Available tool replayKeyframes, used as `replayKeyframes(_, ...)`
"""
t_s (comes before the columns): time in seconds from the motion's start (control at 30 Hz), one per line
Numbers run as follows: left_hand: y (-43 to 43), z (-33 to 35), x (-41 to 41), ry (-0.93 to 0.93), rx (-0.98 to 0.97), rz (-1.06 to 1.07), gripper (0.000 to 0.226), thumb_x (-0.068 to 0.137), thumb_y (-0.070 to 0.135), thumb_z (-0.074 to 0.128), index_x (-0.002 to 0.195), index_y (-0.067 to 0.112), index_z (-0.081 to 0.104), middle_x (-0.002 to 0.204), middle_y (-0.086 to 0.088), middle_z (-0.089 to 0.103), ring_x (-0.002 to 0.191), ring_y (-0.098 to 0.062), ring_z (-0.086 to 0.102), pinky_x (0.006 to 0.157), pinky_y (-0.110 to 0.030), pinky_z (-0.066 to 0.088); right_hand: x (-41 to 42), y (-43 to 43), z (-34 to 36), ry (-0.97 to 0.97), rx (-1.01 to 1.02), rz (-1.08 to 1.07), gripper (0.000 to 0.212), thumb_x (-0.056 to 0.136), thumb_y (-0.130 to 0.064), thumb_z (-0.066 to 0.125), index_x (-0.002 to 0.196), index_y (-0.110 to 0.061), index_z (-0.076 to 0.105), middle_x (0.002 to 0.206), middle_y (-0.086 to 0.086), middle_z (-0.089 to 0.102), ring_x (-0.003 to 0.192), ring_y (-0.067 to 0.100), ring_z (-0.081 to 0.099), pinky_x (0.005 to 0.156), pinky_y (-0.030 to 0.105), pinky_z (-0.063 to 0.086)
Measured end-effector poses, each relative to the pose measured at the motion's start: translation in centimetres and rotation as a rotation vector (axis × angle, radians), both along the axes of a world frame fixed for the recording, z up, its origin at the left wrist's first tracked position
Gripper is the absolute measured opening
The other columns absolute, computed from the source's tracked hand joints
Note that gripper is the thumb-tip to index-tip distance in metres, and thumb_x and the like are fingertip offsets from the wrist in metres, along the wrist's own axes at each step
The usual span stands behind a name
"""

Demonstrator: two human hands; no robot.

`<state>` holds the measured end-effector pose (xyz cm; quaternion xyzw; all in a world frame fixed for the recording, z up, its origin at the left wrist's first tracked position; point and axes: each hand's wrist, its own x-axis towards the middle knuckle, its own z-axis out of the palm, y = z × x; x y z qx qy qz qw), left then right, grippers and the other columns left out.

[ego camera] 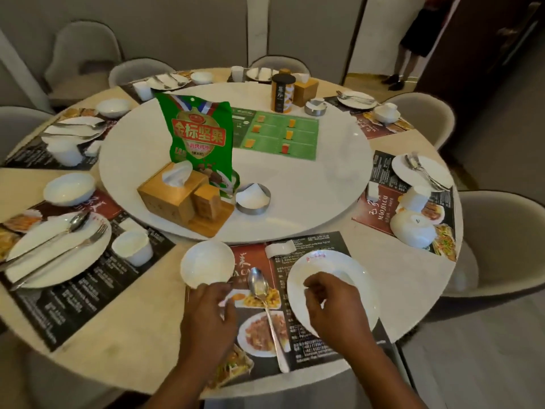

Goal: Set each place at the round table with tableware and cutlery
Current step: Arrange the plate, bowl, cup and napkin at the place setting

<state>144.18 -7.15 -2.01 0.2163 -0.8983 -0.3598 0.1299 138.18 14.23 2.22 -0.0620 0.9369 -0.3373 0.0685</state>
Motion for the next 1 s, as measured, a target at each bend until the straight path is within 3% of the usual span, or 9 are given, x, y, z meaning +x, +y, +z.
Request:
replayKeyframes(0.1, 3.4, -0.2, 1.7, -0.047, 0.062, 0.041, 0.020, 0.086, 0.016, 0.067, 0.103, 0.027, 0.064, 0.104, 0.008, 0.064, 0.090, -0.012, 0.060, 0.075, -0.023, 0.048, 1.4, 1.3, -0.8, -0.082, 0.016, 0.079, 0.014, 0.092, -0.025, 0.065, 0.105, -0.029, 0.068, 0.089, -0.012, 0.070, 0.075, 0.003, 0.065, 0.068, 0.006, 0.046)
replayKeyframes(0.2, 4.5, -0.1, 2.9, -0.097, 0.074, 0.096, 0.016, 0.089, 0.020, 0.063, 0.104, 0.025, 0.065, 0.107, 0.005, 0.069, 0.090, -0.012, 0.061, 0.076, -0.024, 0.052, 2.8, -0.1, -2.2, -0.129, 0.059, 0.209, 0.018, 0.094, -0.031, 0.063, 0.109, -0.027, 0.071, 0.103, -0.006, 0.074, 0.084, 0.008, 0.068, 0.082, 0.024, 0.057)
replayKeyframes(0.3, 4.3, 0.3, 3.8, -0.134, 0.080, 0.156, 0.019, 0.090, 0.022, 0.063, 0.109, 0.026, 0.066, 0.115, 0.005, 0.069, 0.098, -0.016, 0.063, 0.086, -0.030, 0.054, 3.4, -2.7, -3.6, -0.116, 0.195, 0.271, 0.032, 0.092, -0.034, 0.065, 0.123, -0.026, 0.064, 0.119, -0.003, 0.069, 0.101, 0.016, 0.067, 0.091, 0.031, 0.055)
replayKeyframes(0.4, 3.8, 0.5, 4.2, -0.168, 0.096, 0.187, 0.025, 0.090, 0.022, 0.065, 0.114, 0.023, 0.065, 0.117, 0.002, 0.068, 0.097, -0.017, 0.062, 0.087, -0.031, 0.053, 3.1, -4.7, -4.8, -0.146, 0.331, 0.312, 0.053, 0.091, -0.029, 0.069, 0.139, -0.024, 0.048, 0.134, 0.004, 0.060, 0.116, 0.024, 0.062, 0.100, 0.040, 0.051)
replayKeyframes(0.57, 2.9, 0.0, 4.1, -0.233, 0.141, 0.189, 0.025, 0.089, 0.021, 0.067, 0.114, 0.021, 0.066, 0.115, -0.002, 0.069, 0.090, -0.011, 0.056, 0.089, -0.029, 0.051, 2.3, -6.3, -5.5, -0.192, 0.380, 0.267, 0.053, 0.092, -0.027, 0.068, 0.139, -0.019, 0.045, 0.135, 0.007, 0.059, 0.119, 0.026, 0.060, 0.102, 0.039, 0.050)
replayKeyframes(0.77, 2.4, -0.5, 3.3, -0.292, 0.167, 0.158, 0.023, 0.090, 0.020, 0.064, 0.112, 0.024, 0.068, 0.122, 0.000, 0.067, 0.110, -0.021, 0.061, 0.097, -0.031, 0.048, 1.8, -7.0, -5.5, -0.253, 0.322, 0.150, 0.052, 0.088, -0.034, 0.071, 0.134, -0.018, 0.053, 0.130, 0.004, 0.063, 0.115, 0.023, 0.062, 0.102, 0.037, 0.049)
replayKeyframes(0.9, 2.2, -0.4, 2.5, -0.335, 0.191, 0.113, 0.023, 0.095, 0.019, 0.055, 0.114, 0.021, 0.068, 0.122, 0.000, 0.068, 0.108, -0.020, 0.061, 0.090, -0.025, 0.047, 2.0, -7.3, -5.8, -0.251, 0.334, 0.109, 0.045, 0.090, -0.032, 0.069, 0.130, -0.017, 0.057, 0.125, 0.003, 0.065, 0.110, 0.021, 0.065, 0.098, 0.033, 0.052)
replayKeyframes(1.0, 2.5, 0.1, 1.5, -0.397, 0.202, 0.058, 0.021, 0.096, 0.022, 0.055, 0.111, 0.024, 0.069, 0.110, 0.008, 0.067, 0.094, -0.013, 0.058, 0.080, -0.019, 0.041, 2.3, -7.3, -5.8, -0.246, 0.266, 0.041, 0.032, 0.090, -0.030, 0.069, 0.119, -0.019, 0.064, 0.116, 0.001, 0.070, 0.100, 0.017, 0.067, 0.091, 0.028, 0.054)
